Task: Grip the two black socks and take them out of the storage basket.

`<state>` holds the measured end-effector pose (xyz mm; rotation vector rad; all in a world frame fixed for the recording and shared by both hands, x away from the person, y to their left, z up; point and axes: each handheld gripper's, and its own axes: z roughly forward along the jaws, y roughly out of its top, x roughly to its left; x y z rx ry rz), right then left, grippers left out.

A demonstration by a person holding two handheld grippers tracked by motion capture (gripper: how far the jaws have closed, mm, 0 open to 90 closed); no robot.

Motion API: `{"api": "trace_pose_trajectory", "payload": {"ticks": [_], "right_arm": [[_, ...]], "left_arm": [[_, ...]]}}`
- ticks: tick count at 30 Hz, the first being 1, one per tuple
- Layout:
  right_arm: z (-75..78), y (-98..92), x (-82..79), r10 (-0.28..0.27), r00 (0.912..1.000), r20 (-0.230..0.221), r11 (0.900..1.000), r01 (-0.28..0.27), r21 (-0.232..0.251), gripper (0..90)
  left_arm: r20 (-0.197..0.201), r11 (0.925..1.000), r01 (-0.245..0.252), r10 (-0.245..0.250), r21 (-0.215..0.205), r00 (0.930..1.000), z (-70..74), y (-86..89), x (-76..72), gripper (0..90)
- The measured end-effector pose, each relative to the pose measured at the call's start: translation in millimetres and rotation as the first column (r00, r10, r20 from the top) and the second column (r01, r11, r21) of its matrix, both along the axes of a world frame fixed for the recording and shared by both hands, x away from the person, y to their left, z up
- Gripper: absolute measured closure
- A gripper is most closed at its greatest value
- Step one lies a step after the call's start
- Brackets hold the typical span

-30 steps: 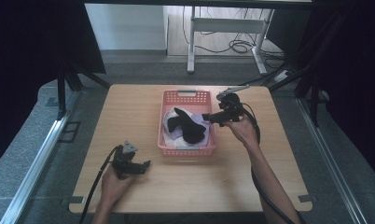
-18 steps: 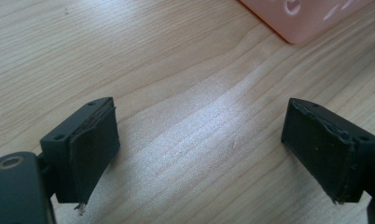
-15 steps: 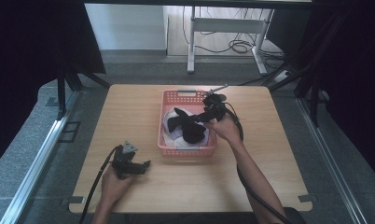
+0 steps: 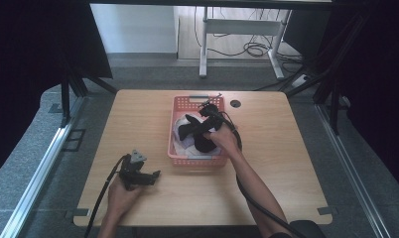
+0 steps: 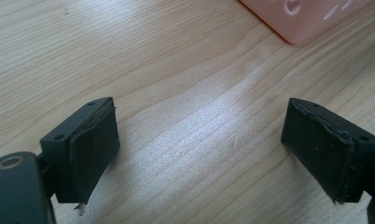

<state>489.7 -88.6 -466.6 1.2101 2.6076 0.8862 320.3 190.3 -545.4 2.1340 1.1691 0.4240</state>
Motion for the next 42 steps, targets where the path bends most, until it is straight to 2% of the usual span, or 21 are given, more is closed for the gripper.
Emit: {"api": "trace_pose_trajectory", "payload": {"ticks": [2,4,6,9,11,13,14,18,21,27,42], "right_arm": [[-6.1,2.2,1.9,-0.013,0.9998,-0.018,1.000,0.012,-0.010,39.9],[-11.6,3.2,3.6,-0.018,0.9995,-0.027,0.999,0.017,-0.043,45.4],[-14.1,3.0,4.5,-0.019,0.9992,-0.034,0.998,0.017,-0.053,57.7],[-12.3,2.6,2.3,-0.017,0.9998,-0.009,0.998,0.016,-0.066,73.2],[-8.4,0.6,0.1,-0.027,0.9996,0.011,0.998,0.027,-0.061,77.8],[-6.9,-0.2,-0.4,-0.027,0.9995,0.016,0.998,0.028,-0.061,78.4],[-1.5,-1.9,-2.7,-0.033,0.9989,0.034,0.998,0.035,-0.059,79.1],[7.0,-4.9,-5.3,-0.037,0.9978,0.055,0.999,0.038,-0.028,79.1],[21.2,-9.1,-8.5,-0.032,0.9962,0.081,0.999,0.032,0.007,79.0],[40.5,-14.9,-11.9,-0.030,0.9928,0.116,0.999,0.025,0.041,79.0],[78.6,-30.2,-27.4,-0.007,0.9836,0.180,0.996,-0.010,0.092,79.0]], "left_arm": [[0.000,1.0000,0.000,0.000,0.000,1.0000,0.0,0.0,0.0,10.7],[0.000,1.0000,0.000,0.000,0.001,1.0000,0.0,0.0,0.0,10.8],[0.000,1.0000,0.000,0.000,0.000,1.0000,0.0,0.0,0.0,10.8],[0.000,1.0000,0.000,0.000,0.000,1.0000,0.0,0.0,0.0,10.7],[0.000,1.0000,0.000,0.000,0.001,1.0000,0.0,0.0,0.0,10.7],[0.000,1.0000,0.000,0.000,0.000,1.0000,0.0,0.0,0.0,10.7],[0.001,1.0000,0.000,0.000,0.000,1.0000,-0.1,0.0,0.0,10.8],[0.000,1.0000,0.000,0.000,-0.001,1.0000,-0.1,0.0,0.0,10.7],[0.001,1.0000,0.000,0.000,0.000,1.0000,-0.1,0.0,0.0,10.8],[0.001,1.0000,0.000,0.000,-0.002,1.0000,-0.1,-0.1,0.0,10.8],[0.003,1.0000,-0.001,0.001,0.000,1.0000,-0.1,-0.1,0.1,10.7]]}}
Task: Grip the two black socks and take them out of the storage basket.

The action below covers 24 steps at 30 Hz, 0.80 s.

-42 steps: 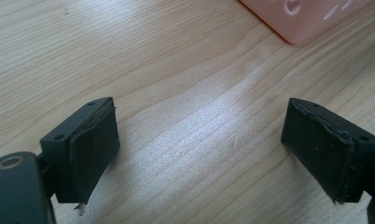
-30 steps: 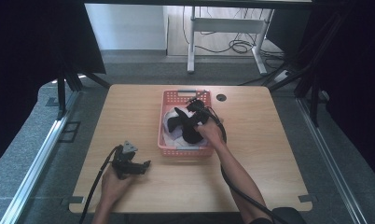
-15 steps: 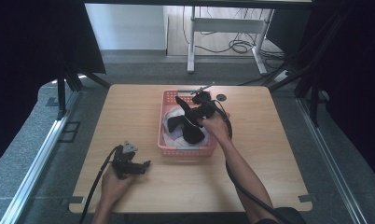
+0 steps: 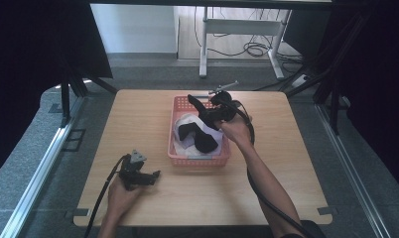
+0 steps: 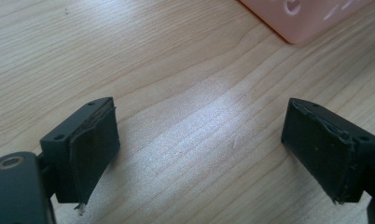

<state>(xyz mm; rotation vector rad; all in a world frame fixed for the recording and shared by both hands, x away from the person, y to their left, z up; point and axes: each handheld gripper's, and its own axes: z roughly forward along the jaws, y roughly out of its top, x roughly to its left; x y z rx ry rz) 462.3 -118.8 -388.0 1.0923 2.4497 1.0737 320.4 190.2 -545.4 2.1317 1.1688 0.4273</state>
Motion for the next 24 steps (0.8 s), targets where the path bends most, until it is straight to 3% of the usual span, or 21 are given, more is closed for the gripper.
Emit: {"api": "trace_pose_trajectory", "payload": {"ticks": [8,24], "right_arm": [[13.1,-20.8,-8.2,-0.030,0.9986,0.043,1.000,0.029,0.011,79.0],[11.3,-81.2,-19.8,-0.118,0.9910,0.064,0.993,0.117,0.014,78.7]], "left_arm": [[0.000,1.0000,0.000,0.000,0.000,1.0000,0.0,0.0,0.0,10.8],[-0.003,1.0000,0.001,-0.001,-0.001,1.0000,0.1,0.0,-0.2,10.7]]}}
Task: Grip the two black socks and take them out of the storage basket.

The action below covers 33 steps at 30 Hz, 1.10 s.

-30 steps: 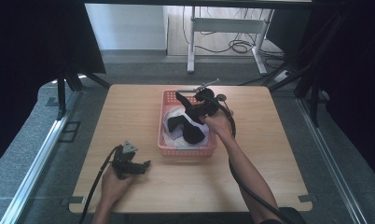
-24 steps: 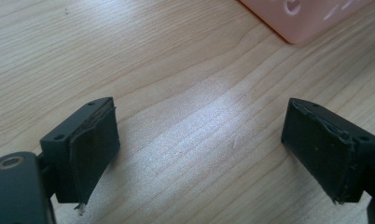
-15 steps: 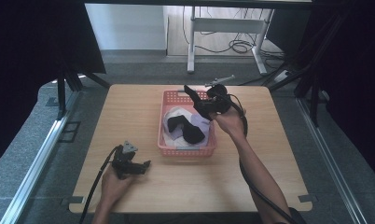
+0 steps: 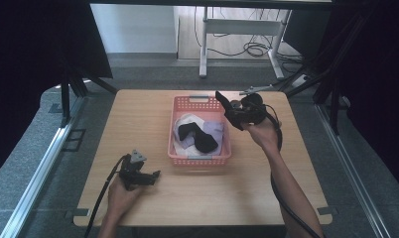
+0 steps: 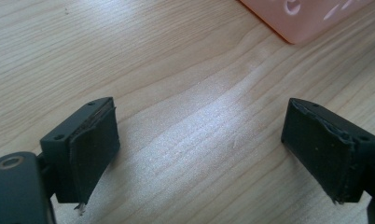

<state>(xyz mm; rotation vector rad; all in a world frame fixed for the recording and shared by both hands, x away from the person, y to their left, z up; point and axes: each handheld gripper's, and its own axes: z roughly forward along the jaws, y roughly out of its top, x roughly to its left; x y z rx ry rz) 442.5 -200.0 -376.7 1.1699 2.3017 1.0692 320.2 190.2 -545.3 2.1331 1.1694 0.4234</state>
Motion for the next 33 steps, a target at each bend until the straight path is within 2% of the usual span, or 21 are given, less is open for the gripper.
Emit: {"api": "trace_pose_trajectory", "payload": {"ticks": [9,19,26,33], "right_arm": [[-4.2,-34.6,-8.4,-0.064,0.9980,0.000,0.998,0.064,-0.008,78.7],[-11.4,-72.4,-15.9,-0.144,0.9896,-0.001,0.989,0.144,-0.031,78.5],[-31.2,-93.2,-17.7,-0.203,0.9791,-0.020,0.978,0.201,-0.055,78.4],[-60.1,-101.2,-14.4,-0.233,0.9709,-0.056,0.970,0.228,-0.083,77.8]], "left_arm": [[0.000,1.0000,0.000,0.000,0.000,1.0000,0.0,0.0,0.0,10.8],[0.000,1.0000,0.000,0.000,0.000,1.0000,0.0,0.0,0.0,10.8],[0.000,1.0000,0.000,0.000,0.000,1.0000,0.0,0.0,0.0,10.7],[0.001,1.0000,-0.004,0.004,-0.005,1.0000,-0.2,-0.4,-0.1,10.7]]}}
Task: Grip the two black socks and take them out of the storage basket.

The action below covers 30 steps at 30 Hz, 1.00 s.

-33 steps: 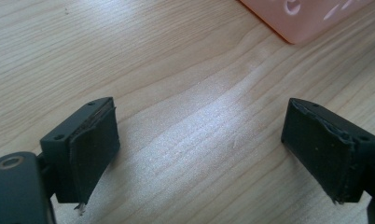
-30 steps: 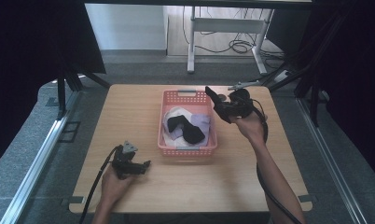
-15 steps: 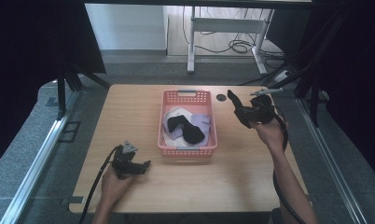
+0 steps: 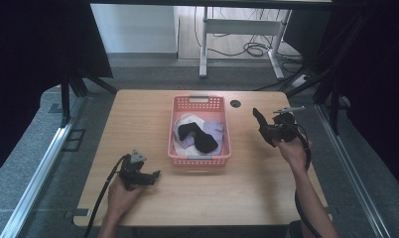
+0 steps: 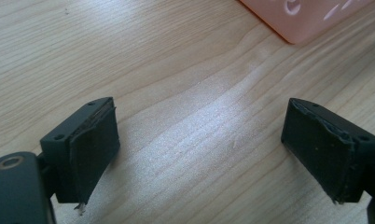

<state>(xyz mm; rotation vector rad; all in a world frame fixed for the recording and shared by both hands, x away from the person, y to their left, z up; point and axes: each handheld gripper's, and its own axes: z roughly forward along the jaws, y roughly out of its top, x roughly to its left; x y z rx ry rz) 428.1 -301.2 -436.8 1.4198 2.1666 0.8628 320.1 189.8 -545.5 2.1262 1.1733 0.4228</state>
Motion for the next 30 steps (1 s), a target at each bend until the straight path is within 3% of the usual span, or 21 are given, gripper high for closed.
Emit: {"api": "trace_pose_trajectory", "payload": {"ticks": [5,13,25,30], "right_arm": [[-24.5,-3.0,3.3,-0.019,0.9990,-0.040,1.000,0.018,-0.021,77.7],[-47.2,-6.0,5.5,-0.026,0.9958,-0.088,0.999,0.023,-0.031,72.3],[-28.1,-5.9,2.0,0.003,0.9986,-0.052,1.000,-0.002,0.014,61.1],[-11.3,2.2,2.0,0.037,0.9992,-0.016,0.999,-0.036,0.038,56.7]], "left_arm": [[0.000,1.0000,0.000,0.000,0.000,1.0000,0.0,0.0,0.0,10.8],[0.001,1.0000,-0.001,0.001,-0.001,1.0000,-0.1,-0.1,0.0,10.7],[0.000,1.0000,0.000,0.000,0.000,1.0000,0.0,0.0,0.0,10.7],[0.000,1.0000,0.000,0.000,0.000,1.0000,0.0,0.0,0.0,10.7]]}}
